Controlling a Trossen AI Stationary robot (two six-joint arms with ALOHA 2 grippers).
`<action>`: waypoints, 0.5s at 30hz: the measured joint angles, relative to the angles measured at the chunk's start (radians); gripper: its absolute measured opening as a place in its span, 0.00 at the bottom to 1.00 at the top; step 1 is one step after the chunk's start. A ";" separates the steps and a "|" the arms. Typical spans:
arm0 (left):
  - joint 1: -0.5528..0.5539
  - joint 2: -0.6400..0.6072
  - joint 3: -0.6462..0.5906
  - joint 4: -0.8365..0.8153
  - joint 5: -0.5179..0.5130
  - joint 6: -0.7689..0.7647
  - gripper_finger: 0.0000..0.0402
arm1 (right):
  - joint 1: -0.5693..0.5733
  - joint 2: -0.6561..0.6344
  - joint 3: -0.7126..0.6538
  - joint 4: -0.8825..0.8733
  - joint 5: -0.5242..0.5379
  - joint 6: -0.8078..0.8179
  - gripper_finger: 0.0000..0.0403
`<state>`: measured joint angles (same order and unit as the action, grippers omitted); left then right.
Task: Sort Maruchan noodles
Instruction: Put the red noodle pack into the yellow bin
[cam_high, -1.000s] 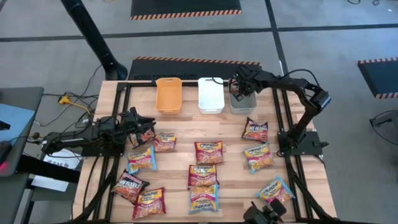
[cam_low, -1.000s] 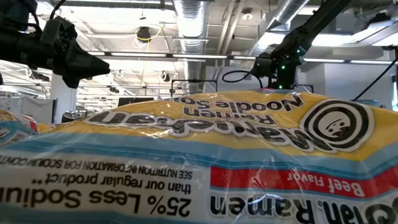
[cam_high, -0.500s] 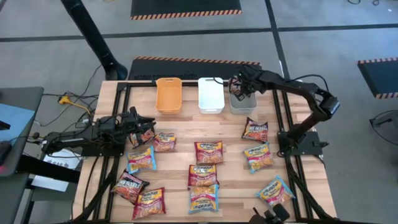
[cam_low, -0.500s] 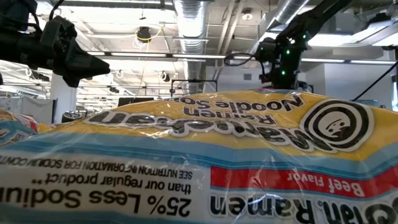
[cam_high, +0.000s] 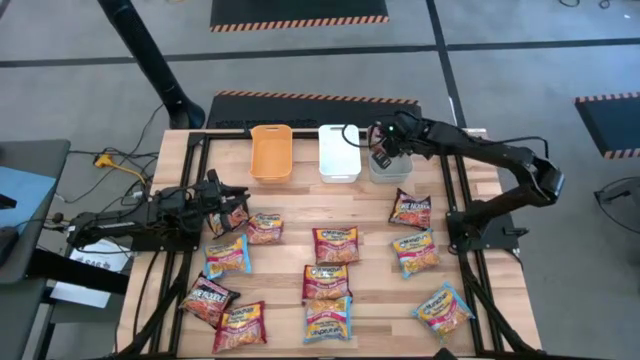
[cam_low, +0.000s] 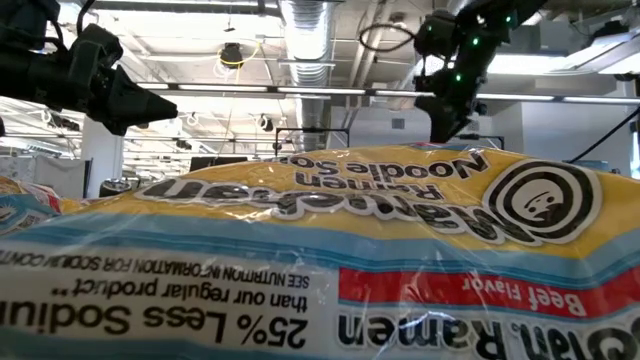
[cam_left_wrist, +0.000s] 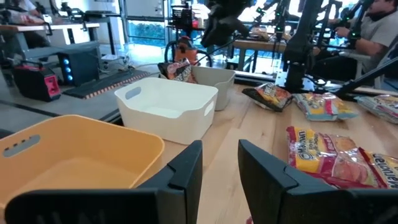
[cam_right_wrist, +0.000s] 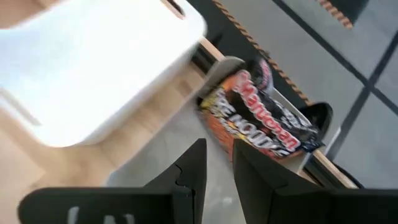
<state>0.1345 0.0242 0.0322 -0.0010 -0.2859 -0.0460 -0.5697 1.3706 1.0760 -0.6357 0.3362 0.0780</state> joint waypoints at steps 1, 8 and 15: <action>0.000 0.000 0.000 0.000 0.000 0.000 0.23 | 0.012 -0.007 0.000 0.000 0.000 0.001 0.26; 0.000 0.000 0.000 0.000 0.000 -0.002 0.23 | 0.088 -0.019 0.000 0.001 0.002 -0.006 0.26; 0.000 0.000 0.000 0.019 0.034 -0.046 0.23 | 0.160 -0.009 0.000 0.005 0.007 -0.026 0.26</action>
<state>0.1341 0.0246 0.0322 0.0178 -0.2517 -0.0918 -0.4094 1.3617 1.0756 -0.6305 0.3431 0.0520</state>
